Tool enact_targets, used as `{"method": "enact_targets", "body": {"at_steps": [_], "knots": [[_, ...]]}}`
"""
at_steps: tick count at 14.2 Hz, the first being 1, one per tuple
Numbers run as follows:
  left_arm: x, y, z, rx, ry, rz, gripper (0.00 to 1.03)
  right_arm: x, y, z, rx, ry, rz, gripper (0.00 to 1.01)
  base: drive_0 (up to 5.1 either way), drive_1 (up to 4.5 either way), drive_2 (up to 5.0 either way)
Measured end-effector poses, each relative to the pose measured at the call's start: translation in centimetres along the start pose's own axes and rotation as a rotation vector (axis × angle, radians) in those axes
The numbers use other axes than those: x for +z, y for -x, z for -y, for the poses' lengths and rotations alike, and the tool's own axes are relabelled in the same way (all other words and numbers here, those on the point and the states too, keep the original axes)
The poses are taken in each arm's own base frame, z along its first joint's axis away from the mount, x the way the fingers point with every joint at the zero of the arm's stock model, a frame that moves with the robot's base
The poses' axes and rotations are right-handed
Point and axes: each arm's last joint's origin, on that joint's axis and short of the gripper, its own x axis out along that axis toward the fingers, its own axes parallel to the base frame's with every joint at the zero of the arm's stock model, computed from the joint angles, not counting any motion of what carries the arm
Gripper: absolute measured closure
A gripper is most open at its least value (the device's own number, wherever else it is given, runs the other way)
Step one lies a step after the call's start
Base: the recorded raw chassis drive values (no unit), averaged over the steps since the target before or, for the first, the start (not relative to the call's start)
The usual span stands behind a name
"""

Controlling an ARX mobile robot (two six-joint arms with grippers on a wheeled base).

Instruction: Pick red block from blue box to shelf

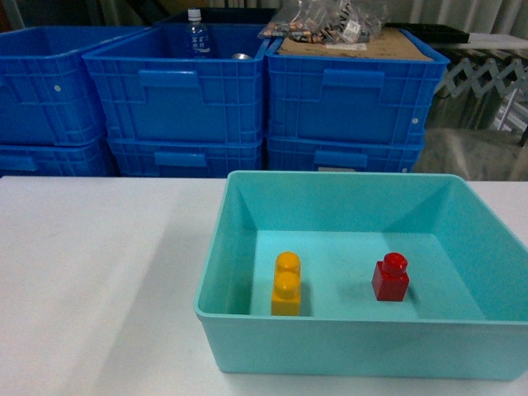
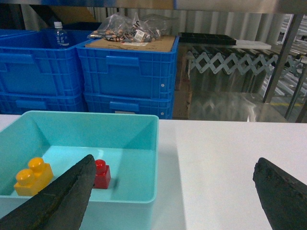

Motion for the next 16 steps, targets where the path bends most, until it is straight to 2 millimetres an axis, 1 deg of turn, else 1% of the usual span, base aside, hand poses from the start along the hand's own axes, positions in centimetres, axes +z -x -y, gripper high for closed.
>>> {"method": "enact_targets", "body": {"at_steps": [16], "knots": [[0.00,0.00,0.00,0.000,0.000,0.000,0.05,0.00,0.00,0.00,0.000,0.000,0.000,0.03,0.0,0.00,0.0]]}}
